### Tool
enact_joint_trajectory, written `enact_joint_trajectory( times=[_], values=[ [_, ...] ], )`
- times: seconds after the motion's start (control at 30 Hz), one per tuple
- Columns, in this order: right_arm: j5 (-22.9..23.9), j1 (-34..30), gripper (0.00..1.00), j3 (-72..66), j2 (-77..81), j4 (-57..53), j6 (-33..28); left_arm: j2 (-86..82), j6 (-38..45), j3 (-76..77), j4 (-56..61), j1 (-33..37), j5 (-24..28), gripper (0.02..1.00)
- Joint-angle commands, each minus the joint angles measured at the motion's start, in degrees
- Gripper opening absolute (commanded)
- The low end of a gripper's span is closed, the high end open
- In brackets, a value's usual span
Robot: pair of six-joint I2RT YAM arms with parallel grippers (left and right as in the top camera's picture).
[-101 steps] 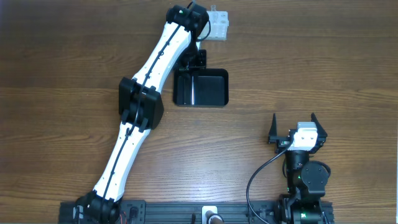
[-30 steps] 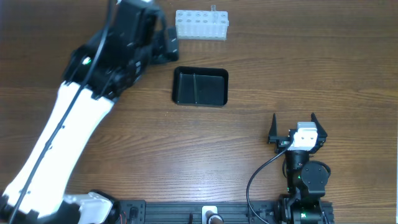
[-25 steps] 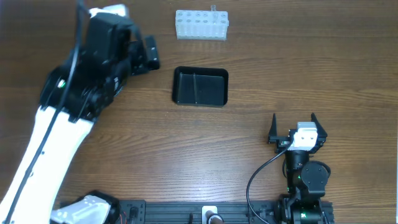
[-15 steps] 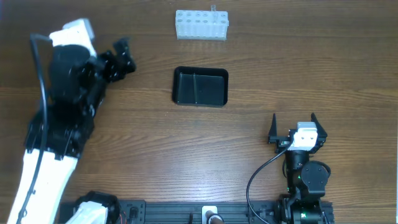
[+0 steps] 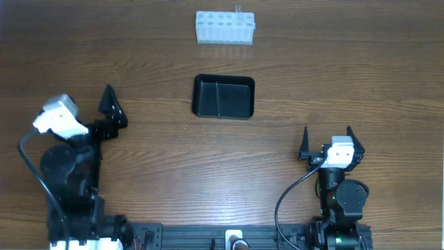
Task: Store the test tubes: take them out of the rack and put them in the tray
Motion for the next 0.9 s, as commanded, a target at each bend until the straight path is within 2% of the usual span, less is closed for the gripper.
enact_joint_trajectory(
  times=[0.03,0.17,0.43,0.57,0.9],
  values=[
    [-0.3,0.3,0.993,-0.3,-0.5,-0.2,0.3,-7.5,8.8,-6.6,0.7,2.7,4.6,0.998],
    [-0.3,0.3,0.991,-0.3,-0.5,-0.2,0.3,-13.0,8.8,-12.3,3.1,4.4,4.6,0.998],
    [-0.3,0.3,0.993,-0.3,-0.5,-0.2,0.3,-19.5,8.7,-23.1,15.8,4.4,6.8,0.996],
    [-0.3,0.3,0.991,-0.3,-0.5,-0.2,0.3,-21.5,8.0,-26.2,17.4,4.2,7.0,0.996],
    [-0.3,0.3,0.993,-0.3,-0.5,-0.2,0.3,-28.9,8.1,-26.4,3.1,3.2,6.9,0.998]
  ],
)
